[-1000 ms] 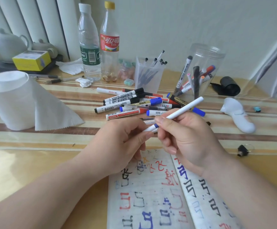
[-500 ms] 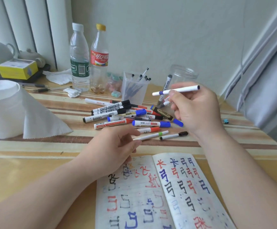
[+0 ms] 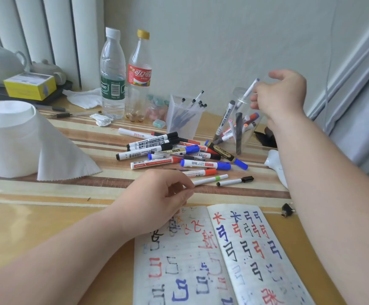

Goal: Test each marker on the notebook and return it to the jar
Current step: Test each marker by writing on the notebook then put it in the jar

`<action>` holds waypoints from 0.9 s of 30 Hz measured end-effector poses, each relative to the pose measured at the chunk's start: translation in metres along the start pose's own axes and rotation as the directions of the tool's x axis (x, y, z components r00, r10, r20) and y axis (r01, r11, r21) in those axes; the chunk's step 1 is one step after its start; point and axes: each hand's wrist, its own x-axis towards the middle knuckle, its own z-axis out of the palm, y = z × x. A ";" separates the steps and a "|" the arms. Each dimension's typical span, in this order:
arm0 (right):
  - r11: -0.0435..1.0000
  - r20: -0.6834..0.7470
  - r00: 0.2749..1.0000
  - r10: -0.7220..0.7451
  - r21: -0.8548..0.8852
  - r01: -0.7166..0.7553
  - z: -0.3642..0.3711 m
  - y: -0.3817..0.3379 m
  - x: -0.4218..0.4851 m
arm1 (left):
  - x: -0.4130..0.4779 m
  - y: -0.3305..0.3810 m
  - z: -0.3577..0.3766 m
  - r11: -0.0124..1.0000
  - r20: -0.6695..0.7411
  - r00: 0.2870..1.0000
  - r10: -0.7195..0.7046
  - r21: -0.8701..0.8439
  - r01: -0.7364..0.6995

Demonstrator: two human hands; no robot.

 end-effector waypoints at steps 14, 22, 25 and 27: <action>0.372 0.678 0.693 0.245 -0.726 0.578 -0.037 0.062 -0.108 | 0.000 -0.004 0.000 0.994 -0.063 0.998 -0.007 -0.108 0.001; 0.784 0.694 0.718 -0.057 -0.414 0.462 -0.051 0.053 -0.111 | -0.002 -0.002 -0.006 0.996 -0.005 1.000 0.011 -0.085 -0.012; 0.965 0.736 0.676 -0.037 0.202 -0.167 -0.049 0.037 -0.131 | -0.004 0.001 -0.009 0.987 0.024 1.000 0.006 -0.163 -0.002; 0.863 0.777 0.629 -0.031 0.338 -0.375 -0.040 0.037 -0.144 | -0.004 0.002 -0.009 0.984 0.030 0.999 0.015 -0.180 -0.010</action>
